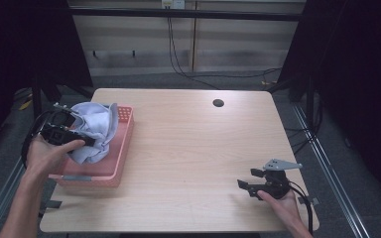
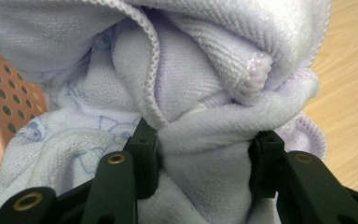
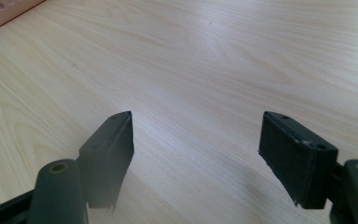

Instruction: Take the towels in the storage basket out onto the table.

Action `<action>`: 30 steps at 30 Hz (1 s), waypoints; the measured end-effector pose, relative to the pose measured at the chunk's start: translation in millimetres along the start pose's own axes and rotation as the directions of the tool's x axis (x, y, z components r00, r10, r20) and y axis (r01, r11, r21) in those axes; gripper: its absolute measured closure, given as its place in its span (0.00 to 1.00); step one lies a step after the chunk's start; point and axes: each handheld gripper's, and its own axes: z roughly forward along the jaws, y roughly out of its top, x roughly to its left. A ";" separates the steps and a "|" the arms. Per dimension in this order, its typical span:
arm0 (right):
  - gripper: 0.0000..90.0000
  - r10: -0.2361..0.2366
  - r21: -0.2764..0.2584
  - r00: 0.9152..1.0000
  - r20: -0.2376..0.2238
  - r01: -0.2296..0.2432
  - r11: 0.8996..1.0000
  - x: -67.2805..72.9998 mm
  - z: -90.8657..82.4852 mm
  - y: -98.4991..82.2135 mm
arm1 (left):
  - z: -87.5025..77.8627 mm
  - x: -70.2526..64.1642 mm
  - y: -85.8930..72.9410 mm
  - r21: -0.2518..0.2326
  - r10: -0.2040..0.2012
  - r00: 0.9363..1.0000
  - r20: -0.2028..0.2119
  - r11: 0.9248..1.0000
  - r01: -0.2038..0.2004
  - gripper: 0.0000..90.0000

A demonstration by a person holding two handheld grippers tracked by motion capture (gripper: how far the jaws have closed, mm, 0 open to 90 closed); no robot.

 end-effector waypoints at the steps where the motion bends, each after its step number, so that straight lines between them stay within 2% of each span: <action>1: 0.29 0.000 0.000 1.000 0.000 0.000 1.000 0.1 -0.1 0.0 | -1.5 -1.2 -0.4 -0.011 0.001 1.000 -0.001 1.000 -0.001 0.61; 6: 0.29 0.000 0.000 1.000 0.000 0.000 1.000 -0.2 -0.1 0.0 | -5.4 -3.7 -2.2 -0.055 -0.018 1.000 0.011 0.998 0.019 0.61; 10: 0.29 0.002 0.003 1.000 0.000 -0.002 1.000 -0.2 -0.1 0.1 | -5.3 -6.6 -4.5 -0.096 -0.037 0.999 -0.005 0.995 0.037 0.60; 11: 0.29 0.002 -0.002 1.000 0.000 -0.002 1.000 -0.3 -0.1 0.2 | -6.8 -5.9 -5.1 -0.093 -0.024 1.000 -0.008 0.995 0.023 0.60; 15: 0.29 0.000 -0.002 1.000 0.001 0.000 1.000 -0.4 -0.2 0.0 | -12.1 -7.7 -7.0 -0.131 -0.027 1.000 -0.003 0.991 0.026 0.60; 20: 0.29 0.003 0.000 1.000 0.001 -0.003 1.000 -0.5 0.2 0.1 | -22.2 -15.4 -4.6 -0.169 -0.006 1.000 -0.011 0.986 0.004 0.60; 24: 0.29 0.002 0.000 1.000 0.001 -0.002 1.000 -0.5 0.4 0.2 | -29.7 -19.8 3.4 -0.162 0.013 1.000 -0.013 0.987 -0.015 0.60; 29: 0.28 0.002 -0.003 1.000 0.001 -0.002 1.000 -0.8 -0.1 0.1 | -38.7 -23.7 13.5 -0.178 0.020 0.999 -0.028 0.984 -0.025 0.60; 30: 0.28 0.002 -0.001 1.000 0.000 -0.002 1.000 -0.8 0.1 0.3 | -41.2 -24.0 15.5 -0.172 0.043 0.998 -0.043 0.984 -0.050 0.60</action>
